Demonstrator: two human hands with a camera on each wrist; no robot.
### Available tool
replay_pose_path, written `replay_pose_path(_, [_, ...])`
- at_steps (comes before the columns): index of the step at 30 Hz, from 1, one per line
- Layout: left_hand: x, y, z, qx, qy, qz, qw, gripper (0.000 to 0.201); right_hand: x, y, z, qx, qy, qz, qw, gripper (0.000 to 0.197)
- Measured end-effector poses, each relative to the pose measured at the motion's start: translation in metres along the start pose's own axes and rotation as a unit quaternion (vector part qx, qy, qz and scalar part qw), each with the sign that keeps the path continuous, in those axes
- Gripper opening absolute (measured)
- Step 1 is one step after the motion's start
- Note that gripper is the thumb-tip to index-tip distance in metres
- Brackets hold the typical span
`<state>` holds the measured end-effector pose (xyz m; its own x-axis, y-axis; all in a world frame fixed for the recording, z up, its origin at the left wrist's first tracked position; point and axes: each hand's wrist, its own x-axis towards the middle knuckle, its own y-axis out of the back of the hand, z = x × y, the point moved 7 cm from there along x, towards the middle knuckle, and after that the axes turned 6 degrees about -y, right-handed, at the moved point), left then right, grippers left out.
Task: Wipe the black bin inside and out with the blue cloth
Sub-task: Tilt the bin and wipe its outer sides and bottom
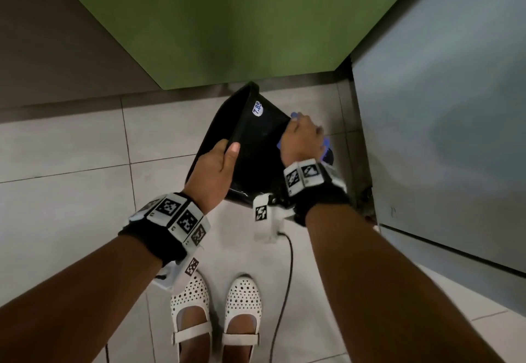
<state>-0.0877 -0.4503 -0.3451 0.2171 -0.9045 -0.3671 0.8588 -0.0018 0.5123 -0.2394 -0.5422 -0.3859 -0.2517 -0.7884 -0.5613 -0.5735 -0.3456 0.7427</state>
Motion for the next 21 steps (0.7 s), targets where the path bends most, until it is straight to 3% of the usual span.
replay_pose_path(4, [0.006,0.004,0.001,-0.002,0.005,0.023,1.000,0.039,-0.099,-0.037,-0.022,-0.045,0.214,-0.043,0.975,0.054])
replay_pose_path(6, [0.005,0.004,0.000,0.013,-0.005,0.017,1.000,0.038,-0.108,-0.040,-0.007,-0.077,0.248,-0.048,0.964,0.059])
replay_pose_path(8, [0.004,0.009,-0.007,0.018,0.011,0.023,1.000,0.038,-0.079,-0.035,0.011,-0.096,0.212,-0.028,0.972,0.058])
replay_pose_path(11, [0.006,0.008,-0.010,-0.002,0.032,0.022,0.999,0.039,-0.017,-0.014,0.052,-0.082,0.082,0.018,0.993,0.051])
replay_pose_path(13, [0.006,0.010,-0.012,-0.006,0.030,0.030,0.999,0.040,0.012,-0.002,0.077,-0.017,-0.013,0.007,1.000,0.050])
replay_pose_path(15, [0.005,0.011,-0.015,-0.002,0.039,0.041,0.998,0.041,0.021,0.002,0.086,0.040,-0.062,-0.008,0.997,0.050])
replay_pose_path(17, [0.003,0.013,-0.019,0.000,0.057,0.058,0.997,0.042,0.006,0.000,0.070,-0.019,-0.025,0.023,0.999,0.050])
replay_pose_path(19, [0.004,0.011,-0.021,-0.005,0.070,0.068,0.995,0.042,-0.030,-0.013,0.042,-0.076,0.061,0.049,0.994,0.052])
replay_pose_path(21, [0.007,0.010,-0.017,-0.004,0.064,0.069,0.996,0.041,-0.080,-0.035,0.018,-0.096,0.141,0.001,0.985,0.052])
